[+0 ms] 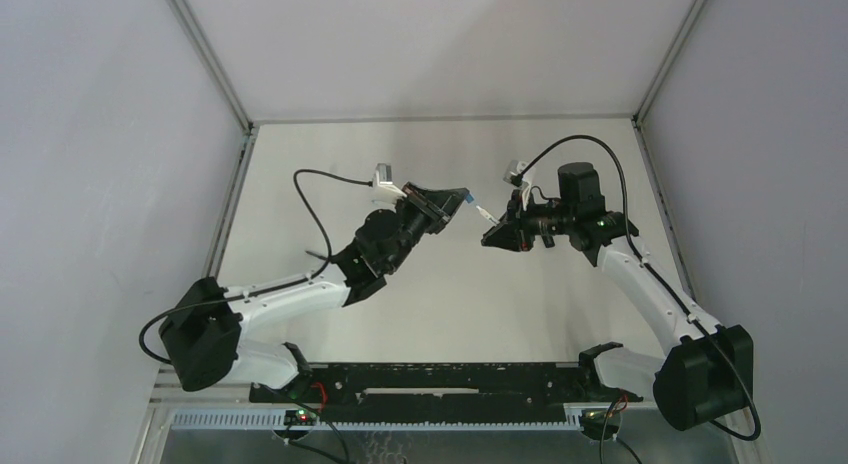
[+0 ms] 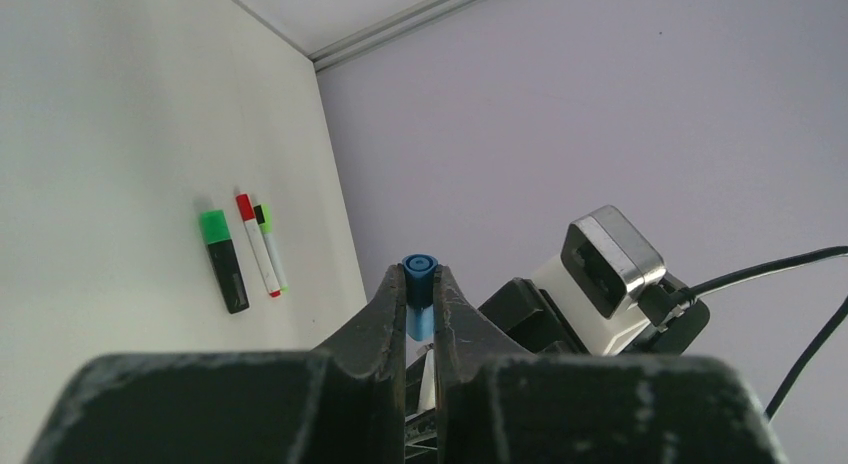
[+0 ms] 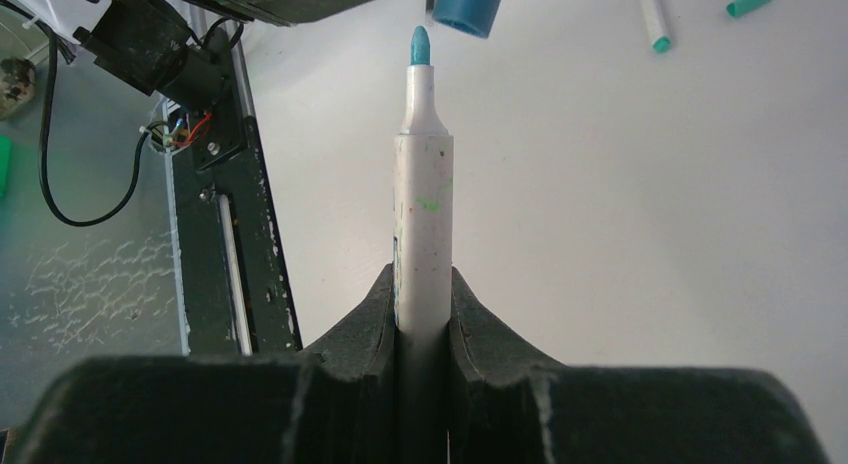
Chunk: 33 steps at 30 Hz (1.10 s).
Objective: Insert the pens into the pen caps
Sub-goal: Insert the pen cap onto the pen.
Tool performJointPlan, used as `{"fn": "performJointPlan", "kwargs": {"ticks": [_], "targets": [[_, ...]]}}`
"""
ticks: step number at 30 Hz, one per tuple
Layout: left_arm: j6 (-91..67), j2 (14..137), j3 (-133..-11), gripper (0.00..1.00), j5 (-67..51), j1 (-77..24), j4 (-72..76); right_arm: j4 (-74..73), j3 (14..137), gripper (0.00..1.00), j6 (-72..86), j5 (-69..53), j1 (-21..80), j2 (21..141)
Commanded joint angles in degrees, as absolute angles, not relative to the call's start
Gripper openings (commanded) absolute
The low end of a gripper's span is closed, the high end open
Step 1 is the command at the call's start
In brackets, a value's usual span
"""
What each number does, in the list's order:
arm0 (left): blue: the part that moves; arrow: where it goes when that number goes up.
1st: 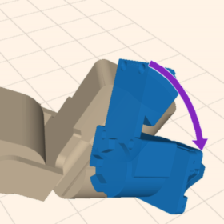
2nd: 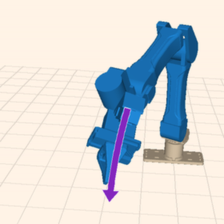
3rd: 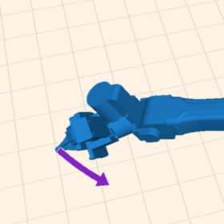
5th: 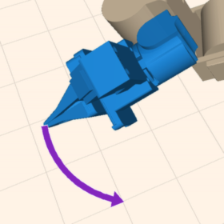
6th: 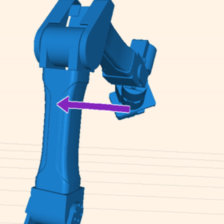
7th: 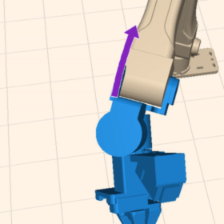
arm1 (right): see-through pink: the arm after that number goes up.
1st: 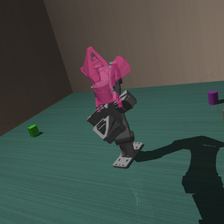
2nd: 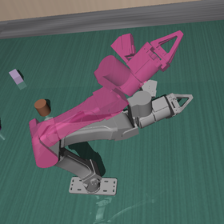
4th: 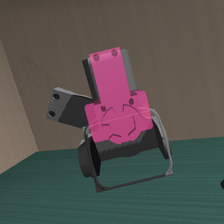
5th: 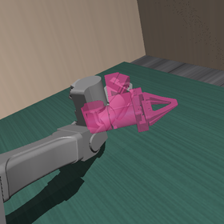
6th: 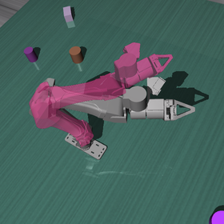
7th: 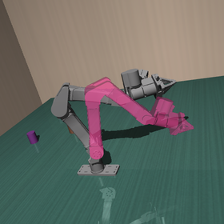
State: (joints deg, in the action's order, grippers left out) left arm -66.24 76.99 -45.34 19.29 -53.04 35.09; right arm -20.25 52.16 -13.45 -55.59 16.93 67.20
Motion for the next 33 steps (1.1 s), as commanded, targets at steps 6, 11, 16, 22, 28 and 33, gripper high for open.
{"fn": "performJointPlan", "kwargs": {"ticks": [6, 11, 16, 22, 28, 33], "targets": [[-67.34, 77.6, -48.87, 0.0, 18.94, -53.94, 37.09, -18.11, 52.12, 0.0, -12.22, -55.36, 17.31, 67.14], [-67.79, 77.14, -48.32, 0.0, 19.89, -54.05, 37.09, -18.55, 52.12, 0.0, -13.23, -56.17, 17.32, 66.97], [-68.11, 76.48, -47.68, 0.0, 20.74, -54.05, 37.13, -19.4, 52.12, 0.0, -14.29, -56.25, 17.31, 66.87], [-68.41, 76.38, -47.2, 0.0, 21.02, -54.06, 37.75, -19.41, 52.12, 0.0, -14.32, -54.52, 17.31, 66.97], [-68.73, 76.2, -46.76, 0.0, 21.24, -54.14, 38.32, -21.18, 52.73, 0.0, -15.87, -54.16, 17.31, 67.15], [-68.81, 76.16, -46.69, 0.0, 20.77, -54.15, 38.47, -20.34, 52.7, 0.0, -14.09, -52.46, 17.31, 67.19]]}}
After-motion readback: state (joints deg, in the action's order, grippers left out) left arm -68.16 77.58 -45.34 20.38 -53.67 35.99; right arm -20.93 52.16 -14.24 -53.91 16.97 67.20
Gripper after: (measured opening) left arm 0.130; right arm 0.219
